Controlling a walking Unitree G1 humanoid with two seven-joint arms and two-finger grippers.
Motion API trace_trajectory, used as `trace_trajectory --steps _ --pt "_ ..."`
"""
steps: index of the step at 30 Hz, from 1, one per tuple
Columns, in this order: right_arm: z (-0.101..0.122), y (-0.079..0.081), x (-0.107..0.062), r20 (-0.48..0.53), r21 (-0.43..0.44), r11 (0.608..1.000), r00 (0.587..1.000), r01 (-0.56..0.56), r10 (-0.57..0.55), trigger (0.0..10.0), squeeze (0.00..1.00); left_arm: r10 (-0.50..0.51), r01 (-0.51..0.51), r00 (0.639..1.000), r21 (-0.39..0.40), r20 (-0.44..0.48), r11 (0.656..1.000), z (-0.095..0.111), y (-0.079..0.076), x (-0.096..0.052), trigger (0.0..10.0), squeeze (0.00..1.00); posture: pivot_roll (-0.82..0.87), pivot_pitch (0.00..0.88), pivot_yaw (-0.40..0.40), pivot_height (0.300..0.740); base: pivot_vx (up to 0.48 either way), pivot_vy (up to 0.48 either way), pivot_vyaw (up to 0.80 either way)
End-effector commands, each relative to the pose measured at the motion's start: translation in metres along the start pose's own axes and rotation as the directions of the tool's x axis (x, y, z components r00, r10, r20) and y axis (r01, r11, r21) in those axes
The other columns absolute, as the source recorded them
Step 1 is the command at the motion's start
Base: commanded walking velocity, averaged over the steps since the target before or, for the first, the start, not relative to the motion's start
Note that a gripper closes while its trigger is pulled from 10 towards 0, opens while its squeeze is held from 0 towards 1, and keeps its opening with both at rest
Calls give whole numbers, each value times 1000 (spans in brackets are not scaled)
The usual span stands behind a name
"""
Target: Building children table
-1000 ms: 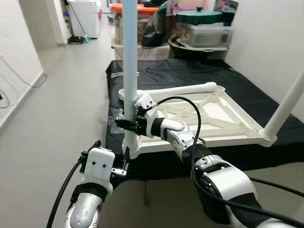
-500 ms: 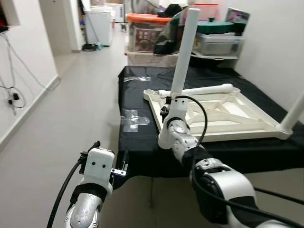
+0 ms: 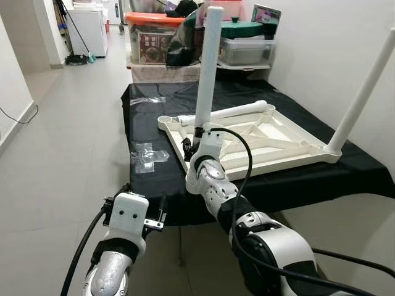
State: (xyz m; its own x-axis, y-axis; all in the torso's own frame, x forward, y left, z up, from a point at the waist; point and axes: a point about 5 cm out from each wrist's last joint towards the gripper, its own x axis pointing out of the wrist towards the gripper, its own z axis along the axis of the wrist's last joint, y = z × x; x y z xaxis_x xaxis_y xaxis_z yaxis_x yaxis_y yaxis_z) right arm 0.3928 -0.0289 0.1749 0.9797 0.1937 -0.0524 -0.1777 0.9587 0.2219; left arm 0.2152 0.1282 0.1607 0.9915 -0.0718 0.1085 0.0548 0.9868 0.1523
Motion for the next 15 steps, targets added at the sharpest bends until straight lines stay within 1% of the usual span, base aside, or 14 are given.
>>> trace_trajectory --steps 1,3,6,7,9,10,12,13,14,15 --pt "5 -1 0 43 -39 998 997 -56 57 10000 0 1 -1 1000 1 -5 1000 -1 -1 -1 10000 0 66 28 -74 740 0 0 0" --pt "8 -4 1 48 -38 993 993 -110 111 10000 0 0 0 1000 1 -5 1000 0 -1 -1 10000 0 64 36 -72 740 0 0 0" --pt "9 -4 1 47 -30 991 990 -131 132 10000 0 0 0 1000 1 -4 1000 0 -2 -1 10000 0 64 36 -72 740 0 0 0" --pt "8 -3 0 39 -50 982 982 -183 185 10000 0 -2 2 1000 0 -5 1000 0 -2 -1 10000 0 64 36 -72 740 0 0 0" --pt "8 -2 0 26 -74 966 968 -248 250 10000 0 -3 3 1000 -1 -6 1000 0 -3 -1 10000 0 64 36 -72 740 0 0 0" --pt "7 -3 -1 -20 -119 929 936 -351 351 10000 0 -6 6 1000 -5 -7 1000 2 -5 -3 10000 0 62 82 -77 740 0 0 0" --pt "7 -3 -1 -20 -119 929 936 -351 351 10000 0 -6 6 1000 -5 -7 1000 2 -5 -3 10000 0 62 82 -77 740 0 0 0" --pt "7 -3 -3 -131 -144 833 844 -535 520 10000 0 -9 9 1000 -18 -10 1000 5 -10 -8 10000 0 70 106 -86 740 0 0 0" --pt "7 -3 -3 -131 -144 833 844 -535 520 10000 0 -9 9 1000 -18 -10 1000 5 -10 -8 10000 0 70 106 -86 740 0 0 0" --pt "8 -2 -4 -167 -132 786 795 -604 583 10000 0 -10 9 1000 -22 -12 1000 6 -11 -10 10000 0 70 106 -86 740 0 0 0"
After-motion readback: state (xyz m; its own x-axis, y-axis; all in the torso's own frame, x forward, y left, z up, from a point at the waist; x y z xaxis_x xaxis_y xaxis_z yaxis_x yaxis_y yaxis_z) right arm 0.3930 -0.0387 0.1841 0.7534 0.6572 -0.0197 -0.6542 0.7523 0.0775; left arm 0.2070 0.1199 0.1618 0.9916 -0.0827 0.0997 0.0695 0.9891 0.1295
